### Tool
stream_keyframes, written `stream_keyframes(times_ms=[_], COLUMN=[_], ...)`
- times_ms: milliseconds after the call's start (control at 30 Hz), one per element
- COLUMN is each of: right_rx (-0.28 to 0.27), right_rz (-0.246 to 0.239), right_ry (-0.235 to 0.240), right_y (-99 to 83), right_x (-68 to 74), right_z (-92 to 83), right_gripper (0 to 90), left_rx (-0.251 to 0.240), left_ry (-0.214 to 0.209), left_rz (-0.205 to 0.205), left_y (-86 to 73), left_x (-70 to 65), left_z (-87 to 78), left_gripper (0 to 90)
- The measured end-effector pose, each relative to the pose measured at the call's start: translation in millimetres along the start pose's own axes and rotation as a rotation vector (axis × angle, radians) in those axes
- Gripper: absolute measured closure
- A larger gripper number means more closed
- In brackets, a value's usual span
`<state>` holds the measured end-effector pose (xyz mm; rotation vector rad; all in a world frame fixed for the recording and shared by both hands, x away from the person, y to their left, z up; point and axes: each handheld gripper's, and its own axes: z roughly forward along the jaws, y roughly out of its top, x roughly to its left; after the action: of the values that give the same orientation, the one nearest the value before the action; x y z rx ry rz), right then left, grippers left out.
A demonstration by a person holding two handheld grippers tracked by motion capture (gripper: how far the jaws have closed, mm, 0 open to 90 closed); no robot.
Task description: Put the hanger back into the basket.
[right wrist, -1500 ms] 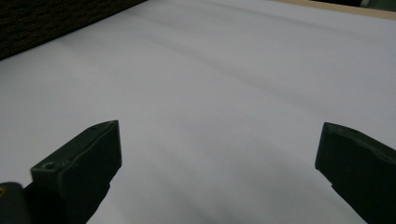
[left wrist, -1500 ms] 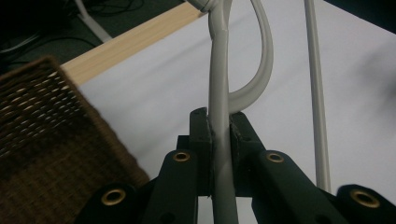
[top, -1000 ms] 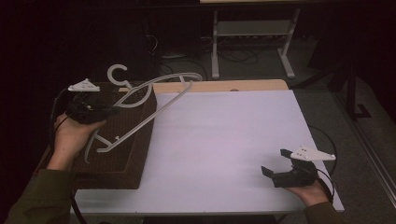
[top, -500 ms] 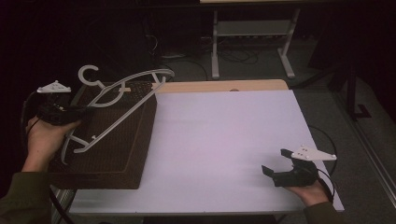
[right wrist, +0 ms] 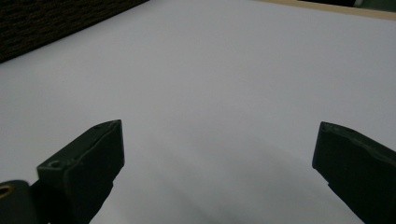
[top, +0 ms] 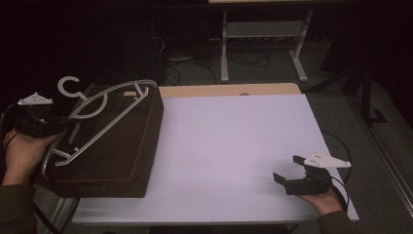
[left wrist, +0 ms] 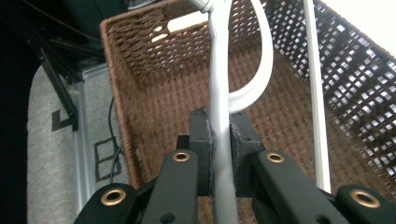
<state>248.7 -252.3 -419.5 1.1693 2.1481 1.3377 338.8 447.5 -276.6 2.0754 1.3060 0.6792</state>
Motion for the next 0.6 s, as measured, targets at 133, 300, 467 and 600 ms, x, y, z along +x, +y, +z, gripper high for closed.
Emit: stream_keyframes(times_ms=[133, 300, 467, 600], right_rx=[0.001, 0.001, -0.002, -0.003], right_rz=[0.002, 0.001, 0.005, 0.003], right_ry=[-0.003, -0.004, -0.006, -0.006], right_y=[-0.1, -0.2, -0.5, -0.1], right_x=[-0.1, -0.2, -0.8, -0.7], right_z=[0.3, -0.1, -1.1, -1.3], right_gripper=[1.7, 1.7, 1.7, 1.7], left_rx=[0.039, 0.077, 0.070, 0.046], left_ry=[0.016, 0.021, 0.008, -0.009], left_rz=[0.017, 0.031, 0.017, -0.011], left_y=[-2.5, -3.9, -7.0, -7.8], left_x=[1.5, 2.8, 4.4, 5.8], left_z=[6.4, 17.0, 24.0, 22.5], left_gripper=[82.4, 82.3, 65.0, 47.4])
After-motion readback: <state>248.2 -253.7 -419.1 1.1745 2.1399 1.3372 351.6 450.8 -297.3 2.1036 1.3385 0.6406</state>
